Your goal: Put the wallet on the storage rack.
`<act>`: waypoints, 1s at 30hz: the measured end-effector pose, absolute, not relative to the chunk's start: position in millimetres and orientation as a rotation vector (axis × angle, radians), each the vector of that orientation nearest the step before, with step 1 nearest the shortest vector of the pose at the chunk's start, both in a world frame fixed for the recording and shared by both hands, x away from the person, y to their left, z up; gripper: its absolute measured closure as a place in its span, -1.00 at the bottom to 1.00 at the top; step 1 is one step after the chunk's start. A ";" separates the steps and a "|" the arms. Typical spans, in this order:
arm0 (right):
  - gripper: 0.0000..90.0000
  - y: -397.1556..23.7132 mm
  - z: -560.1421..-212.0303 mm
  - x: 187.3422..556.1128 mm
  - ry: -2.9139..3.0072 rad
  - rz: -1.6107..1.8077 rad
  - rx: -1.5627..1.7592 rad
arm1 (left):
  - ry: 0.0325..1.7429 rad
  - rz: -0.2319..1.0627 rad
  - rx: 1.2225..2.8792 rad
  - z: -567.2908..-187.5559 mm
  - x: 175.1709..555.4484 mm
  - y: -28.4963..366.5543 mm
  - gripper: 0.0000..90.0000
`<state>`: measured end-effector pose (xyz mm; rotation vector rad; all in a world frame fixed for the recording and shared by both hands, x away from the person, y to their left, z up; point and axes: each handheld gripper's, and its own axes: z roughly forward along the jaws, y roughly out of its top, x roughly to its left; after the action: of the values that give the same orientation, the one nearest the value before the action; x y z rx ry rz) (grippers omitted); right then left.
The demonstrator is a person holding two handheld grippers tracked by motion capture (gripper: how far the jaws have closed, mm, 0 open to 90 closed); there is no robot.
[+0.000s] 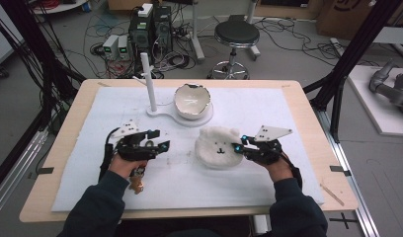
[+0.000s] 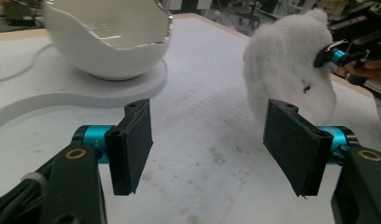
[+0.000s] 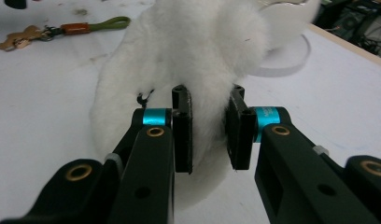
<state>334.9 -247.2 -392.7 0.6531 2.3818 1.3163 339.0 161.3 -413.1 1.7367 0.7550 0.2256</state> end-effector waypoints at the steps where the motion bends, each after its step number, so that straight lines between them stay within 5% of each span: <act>1: 0.69 -239.6 -392.7 334.0 2.392 1.328 0.618 | 0.738 0.210 1.746 -413.7 339.1 155.1 -0.28; 10: 0.69 -218.1 -393.1 333.4 2.445 1.365 0.546 | 0.659 0.155 1.806 -417.4 339.7 117.6 -0.27; 13: 0.69 -214.5 -393.6 333.4 2.465 1.377 0.533 | 0.638 0.156 1.815 -418.3 339.3 115.2 -0.08; 17: 0.68 -210.4 -395.7 334.3 2.488 1.367 0.526 | 0.615 0.199 1.819 -416.5 335.7 113.1 0.58; 21: 0.67 -210.8 -396.1 335.3 2.483 1.361 0.542 | 0.606 0.219 1.824 -415.4 333.9 112.8 0.82; 24: 0.50 -211.4 -397.4 337.6 2.466 1.369 0.603 | 0.601 0.254 1.801 -412.3 332.5 114.2 0.85; 26: 0.11 -213.8 -400.4 340.9 2.434 1.364 0.708 | 0.611 0.280 1.778 -410.0 331.9 116.7 0.86; 30: -0.10 -220.2 -404.2 346.1 2.408 1.405 0.824 | 0.622 0.315 1.690 -404.5 332.7 127.0 0.86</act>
<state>346.1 -220.2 -404.2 0.8241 2.4081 1.4047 332.7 127.0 -404.5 1.6903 0.6222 0.3147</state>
